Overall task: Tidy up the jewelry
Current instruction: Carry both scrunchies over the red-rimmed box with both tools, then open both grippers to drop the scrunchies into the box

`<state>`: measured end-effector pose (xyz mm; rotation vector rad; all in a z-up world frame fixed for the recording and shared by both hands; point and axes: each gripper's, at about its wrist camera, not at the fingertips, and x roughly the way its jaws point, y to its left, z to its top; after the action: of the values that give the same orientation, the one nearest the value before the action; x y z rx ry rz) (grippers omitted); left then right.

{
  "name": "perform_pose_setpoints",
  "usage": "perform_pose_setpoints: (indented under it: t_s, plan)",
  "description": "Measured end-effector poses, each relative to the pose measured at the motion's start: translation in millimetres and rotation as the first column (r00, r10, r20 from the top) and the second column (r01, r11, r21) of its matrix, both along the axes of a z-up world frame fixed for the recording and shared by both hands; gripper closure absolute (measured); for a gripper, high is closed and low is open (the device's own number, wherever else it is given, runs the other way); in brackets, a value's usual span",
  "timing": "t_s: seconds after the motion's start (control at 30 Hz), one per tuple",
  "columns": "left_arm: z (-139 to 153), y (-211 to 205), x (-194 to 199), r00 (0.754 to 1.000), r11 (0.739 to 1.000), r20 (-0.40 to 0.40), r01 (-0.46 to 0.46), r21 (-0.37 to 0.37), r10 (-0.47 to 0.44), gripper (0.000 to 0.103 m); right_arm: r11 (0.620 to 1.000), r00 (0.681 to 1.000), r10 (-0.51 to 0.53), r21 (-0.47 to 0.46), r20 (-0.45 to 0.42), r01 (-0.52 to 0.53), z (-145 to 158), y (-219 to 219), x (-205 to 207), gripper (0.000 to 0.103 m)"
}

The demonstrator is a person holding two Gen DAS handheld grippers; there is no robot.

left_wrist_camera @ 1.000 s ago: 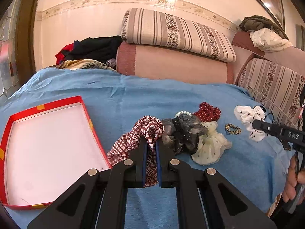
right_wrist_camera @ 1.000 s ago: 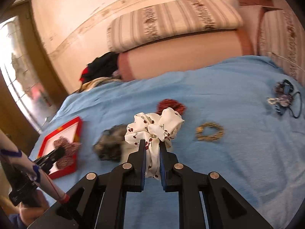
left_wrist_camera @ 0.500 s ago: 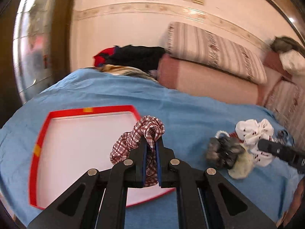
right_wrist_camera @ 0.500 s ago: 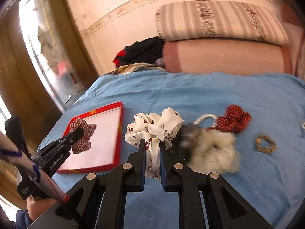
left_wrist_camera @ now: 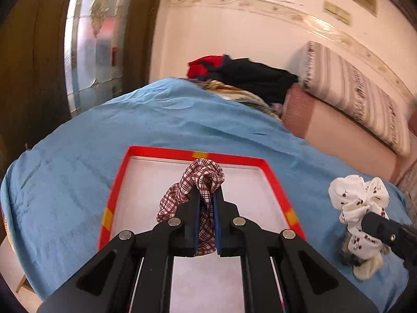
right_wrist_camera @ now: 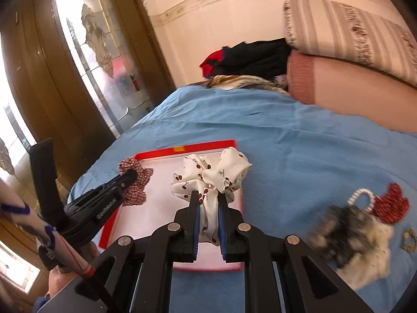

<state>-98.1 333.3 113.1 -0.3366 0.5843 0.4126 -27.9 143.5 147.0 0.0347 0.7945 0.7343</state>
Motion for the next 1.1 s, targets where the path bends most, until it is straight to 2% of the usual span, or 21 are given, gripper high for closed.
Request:
perform_pose_setpoints:
  t_s: [0.17,0.3,0.6,0.77,0.97,1.07,1.1]
  plan:
    - [-18,41,22,0.997,0.996,-0.065,-0.046,-0.071,0.041,0.095,0.999,0.998,0.038,-0.005,-0.05,-0.038,-7,39,23,0.09]
    - [-27,61,35,0.992,0.993,-0.108,-0.079,-0.084,0.069,0.095,0.998,0.996,0.056,-0.024,-0.076,-0.058,-18,72,42,0.09]
    - [-39,70,59,0.978,0.993,-0.185,-0.107,-0.047,0.097,0.095,0.994,0.986,0.073,-0.071,-0.152,-0.084,-55,131,85,0.089]
    - [-44,75,63,0.971,0.99,-0.203,-0.134,-0.039,0.123,0.095,0.994,0.979,0.055,-0.085,-0.195,-0.072,-75,142,101,0.089]
    - [-48,76,68,0.969,0.99,-0.216,-0.133,-0.048,0.12,0.084,0.993,0.975,0.032,-0.105,-0.222,-0.056,-91,145,109,0.088]
    - [-47,75,69,0.97,0.99,-0.212,-0.133,-0.047,0.12,0.071,0.993,0.969,0.019,-0.109,-0.246,-0.047,-97,143,112,0.08]
    - [-46,74,69,0.971,0.99,-0.207,-0.135,-0.045,0.123,0.063,0.994,0.968,0.012,-0.106,-0.252,-0.04,-97,140,113,0.078]
